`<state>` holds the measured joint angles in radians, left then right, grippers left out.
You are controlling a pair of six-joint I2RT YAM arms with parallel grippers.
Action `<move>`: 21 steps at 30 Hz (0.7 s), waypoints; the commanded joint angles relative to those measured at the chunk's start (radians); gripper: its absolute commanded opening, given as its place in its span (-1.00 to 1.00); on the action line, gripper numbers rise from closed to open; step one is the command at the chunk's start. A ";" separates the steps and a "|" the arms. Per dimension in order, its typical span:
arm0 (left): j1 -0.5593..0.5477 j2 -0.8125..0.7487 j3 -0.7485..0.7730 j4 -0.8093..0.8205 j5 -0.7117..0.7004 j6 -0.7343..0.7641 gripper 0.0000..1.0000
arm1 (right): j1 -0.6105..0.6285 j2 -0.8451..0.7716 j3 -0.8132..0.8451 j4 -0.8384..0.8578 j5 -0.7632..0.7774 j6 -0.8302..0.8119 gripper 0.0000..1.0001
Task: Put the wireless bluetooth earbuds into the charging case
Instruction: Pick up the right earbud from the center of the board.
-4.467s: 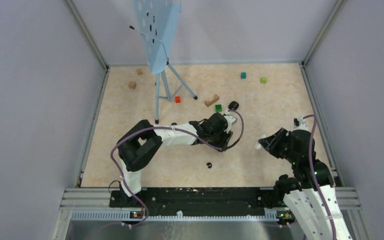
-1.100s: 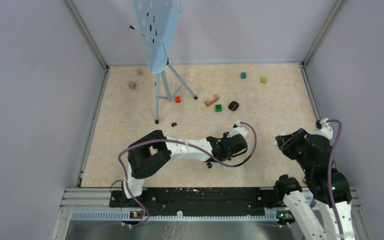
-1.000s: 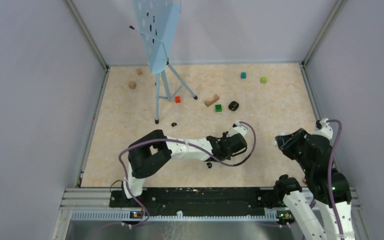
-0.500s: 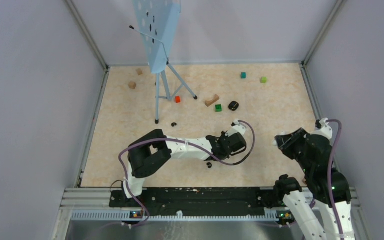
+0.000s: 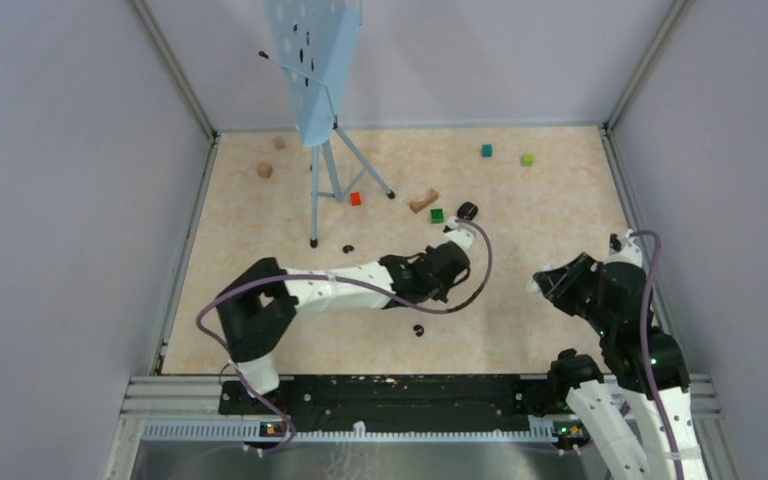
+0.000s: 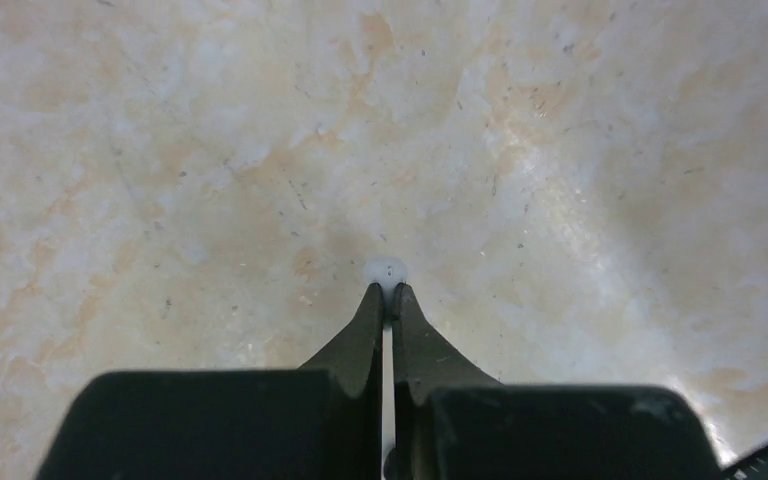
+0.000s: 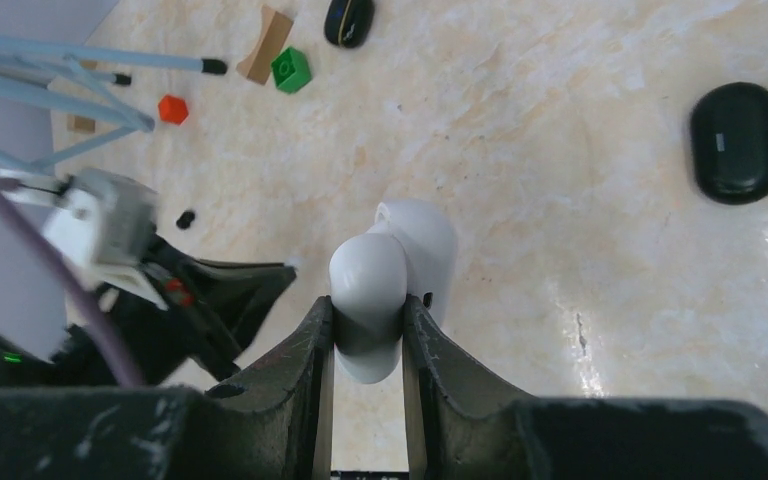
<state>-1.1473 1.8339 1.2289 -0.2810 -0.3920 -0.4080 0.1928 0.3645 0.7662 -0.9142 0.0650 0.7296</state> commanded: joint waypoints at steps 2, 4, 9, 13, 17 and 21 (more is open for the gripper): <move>0.090 -0.266 -0.084 0.097 0.174 0.015 -1.00 | -0.009 0.037 -0.055 0.174 -0.250 -0.076 -1.00; 0.126 -0.340 -0.117 0.098 0.231 0.007 -1.00 | -0.008 0.038 -0.077 0.237 -0.351 -0.099 -1.00; 0.195 -0.577 -0.231 0.189 0.550 -0.076 -1.00 | -0.007 0.016 -0.209 0.518 -0.673 -0.053 -1.00; 0.198 -0.638 -0.294 0.304 0.657 -0.187 -1.00 | -0.008 -0.009 -0.269 0.637 -0.733 0.013 -1.00; 0.197 -0.643 -0.333 0.399 0.733 -0.243 -1.00 | -0.009 -0.003 -0.301 0.680 -0.744 0.056 -1.00; 0.196 -0.625 -0.350 0.445 0.764 -0.277 -1.00 | -0.008 0.000 -0.300 0.666 -0.727 0.070 -1.00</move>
<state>-0.9508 1.2030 0.9035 0.0330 0.2890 -0.6182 0.1913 0.3683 0.4587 -0.3332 -0.6380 0.7639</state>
